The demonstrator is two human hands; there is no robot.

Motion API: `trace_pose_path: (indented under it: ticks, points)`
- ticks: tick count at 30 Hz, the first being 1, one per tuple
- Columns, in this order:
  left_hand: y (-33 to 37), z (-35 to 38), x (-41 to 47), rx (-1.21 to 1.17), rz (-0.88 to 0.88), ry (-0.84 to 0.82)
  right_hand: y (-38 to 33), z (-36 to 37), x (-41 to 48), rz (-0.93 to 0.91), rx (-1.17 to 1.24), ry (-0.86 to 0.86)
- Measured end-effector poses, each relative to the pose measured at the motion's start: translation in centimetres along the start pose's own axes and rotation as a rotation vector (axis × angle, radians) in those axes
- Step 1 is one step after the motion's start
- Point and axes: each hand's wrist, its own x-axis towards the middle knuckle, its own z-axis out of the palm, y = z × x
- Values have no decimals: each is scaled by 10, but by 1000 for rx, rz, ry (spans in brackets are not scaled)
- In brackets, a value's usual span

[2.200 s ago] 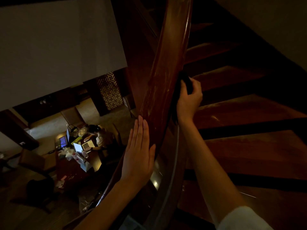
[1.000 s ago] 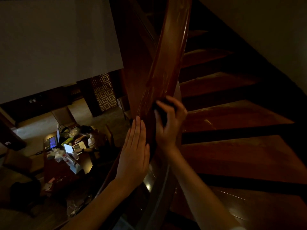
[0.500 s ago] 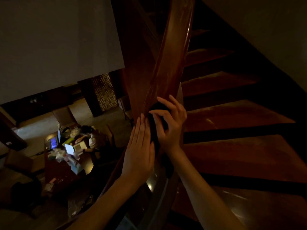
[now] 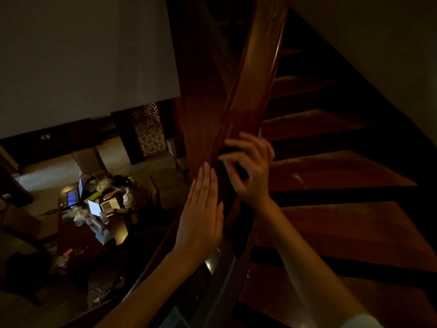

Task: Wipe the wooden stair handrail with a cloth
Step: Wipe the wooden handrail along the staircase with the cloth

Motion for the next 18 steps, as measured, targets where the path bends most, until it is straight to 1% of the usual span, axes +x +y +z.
trace_pose_path:
  ticks: [2,5,8,11,15,17,18]
  points:
    - [1,0,-1,-2,0,-5,20,-4,41,71,-49,34]
    - [2,-1,-1,11,-7,5,43,-10,102,247,-25,118]
    - [3,-1,-2,17,-7,11,44,-8,117,295,-35,150]
    - [2,0,-2,13,-2,26,26,-6,80,210,-75,95]
    - [2,2,-3,-11,-23,16,-5,-8,-1,-13,-95,-101]
    - [1,2,-3,21,-19,12,-7,-14,-4,-77,-185,-154]
    - [1,3,-3,27,-16,9,-5,-15,8,-61,-234,-154]
